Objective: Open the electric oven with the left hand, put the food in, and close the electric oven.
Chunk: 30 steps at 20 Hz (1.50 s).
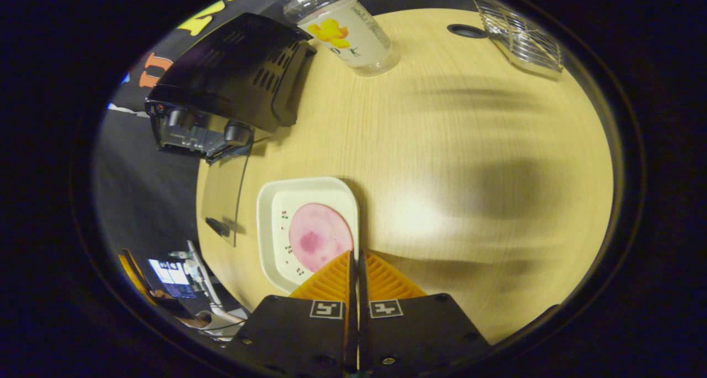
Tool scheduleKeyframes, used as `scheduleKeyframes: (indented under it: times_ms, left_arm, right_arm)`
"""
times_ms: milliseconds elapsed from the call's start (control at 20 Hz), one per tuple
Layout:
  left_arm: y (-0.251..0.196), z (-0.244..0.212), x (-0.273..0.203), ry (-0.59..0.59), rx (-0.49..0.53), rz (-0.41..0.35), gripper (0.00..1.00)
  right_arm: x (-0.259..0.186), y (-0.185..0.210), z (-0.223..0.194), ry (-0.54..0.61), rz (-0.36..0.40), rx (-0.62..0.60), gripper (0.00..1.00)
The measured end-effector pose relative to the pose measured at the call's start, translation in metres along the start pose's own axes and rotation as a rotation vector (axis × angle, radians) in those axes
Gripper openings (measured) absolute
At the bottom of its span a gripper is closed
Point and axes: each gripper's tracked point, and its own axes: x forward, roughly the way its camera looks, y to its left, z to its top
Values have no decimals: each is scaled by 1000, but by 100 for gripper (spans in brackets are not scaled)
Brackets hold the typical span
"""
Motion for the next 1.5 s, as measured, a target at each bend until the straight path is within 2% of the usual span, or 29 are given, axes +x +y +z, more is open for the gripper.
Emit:
scheduleKeyframes:
  times_ms: [200, 350, 550, 750, 1150, 1500]
  left_arm:
    - [13, 13, -5, -28, -73, 16, 96]
    - [18, 13, -7, -23, -87, 21, 96]
    - [33, 1, -11, 0, -47, 49, 96]
    - [42, -16, -12, 35, -41, 53, 96]
    - [78, -50, -26, 88, -34, 65, 96]
    - [111, -48, -36, 82, -44, 81, 96]
  right_arm:
    - [2, 1, -2, -28, 130, 49, 3]
    - [1, -1, -1, -68, 167, 113, 4]
    - [-12, -12, -9, -102, 128, 152, 2]
    - [-37, -4, -17, -149, 106, 125, 2]
    - [-77, 67, -23, -218, 110, 57, 4]
    - [-68, 146, -19, -254, 117, 45, 4]
